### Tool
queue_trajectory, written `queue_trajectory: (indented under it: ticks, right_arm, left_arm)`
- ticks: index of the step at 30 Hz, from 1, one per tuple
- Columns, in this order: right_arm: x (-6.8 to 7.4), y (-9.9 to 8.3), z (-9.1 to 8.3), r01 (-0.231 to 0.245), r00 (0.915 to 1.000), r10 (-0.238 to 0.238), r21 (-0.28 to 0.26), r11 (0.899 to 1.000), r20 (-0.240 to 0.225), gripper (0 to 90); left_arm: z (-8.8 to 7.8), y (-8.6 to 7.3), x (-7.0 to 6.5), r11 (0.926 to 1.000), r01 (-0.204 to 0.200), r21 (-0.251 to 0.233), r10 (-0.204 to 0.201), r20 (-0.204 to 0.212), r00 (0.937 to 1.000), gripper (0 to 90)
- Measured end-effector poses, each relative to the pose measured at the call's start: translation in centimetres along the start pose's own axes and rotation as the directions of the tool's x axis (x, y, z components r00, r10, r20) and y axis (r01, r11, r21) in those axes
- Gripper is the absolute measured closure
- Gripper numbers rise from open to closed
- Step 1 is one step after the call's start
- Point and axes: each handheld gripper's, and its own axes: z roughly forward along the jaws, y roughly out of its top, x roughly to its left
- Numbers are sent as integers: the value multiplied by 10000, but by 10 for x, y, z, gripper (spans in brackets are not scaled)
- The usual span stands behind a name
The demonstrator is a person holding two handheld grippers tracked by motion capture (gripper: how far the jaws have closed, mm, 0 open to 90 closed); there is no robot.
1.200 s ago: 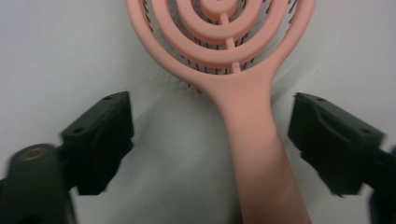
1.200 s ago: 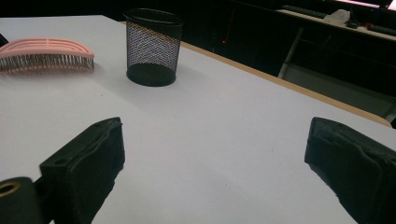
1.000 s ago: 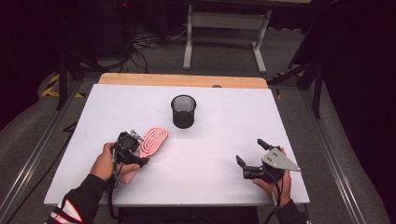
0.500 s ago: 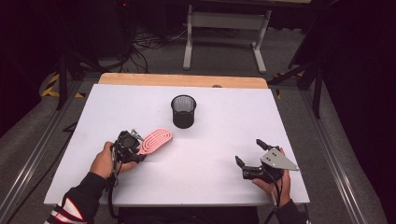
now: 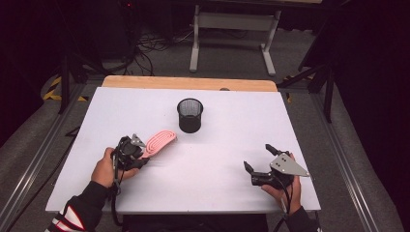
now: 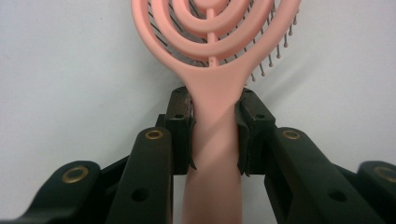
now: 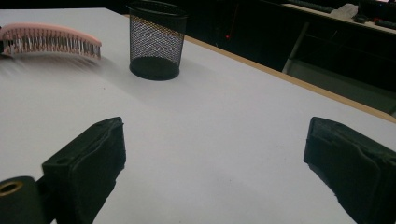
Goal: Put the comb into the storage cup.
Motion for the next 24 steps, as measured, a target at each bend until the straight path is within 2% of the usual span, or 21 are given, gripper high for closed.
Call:
queue_trajectory:
  ticks: [5, 8, 13, 20, 24]
  right_arm:
    - [0, 0, 1, 7, 10000, -7, 18, 10000, 31, 63]
    - [0, 0, 1, 26, 10000, -26, 26, 10000, 17, 63]
    - [0, 0, 1, 10, 10000, -10, 35, 10000, 23, 63]
    - [0, -1, 3, 54, 10000, -54, 144, 9999, -5, 63]
    - [1, -1, 3, 66, 10000, -66, 157, 9999, 5, 63]
  left_arm:
    - [-6, -2, 0, 9994, -15, -337, 11, -110, 9999, 710]
    - [-7, -3, 0, 9986, 21, -530, -23, -24, 10000, 713]
    - [-8, -4, -1, 9976, -10, -697, 3, -91, 10000, 723]
    - [-3, -6, -1, 9991, -31, -426, 28, -71, 10000, 729]
    - [0, -5, -2, 9997, -189, -145, 189, 10, 9998, 726]
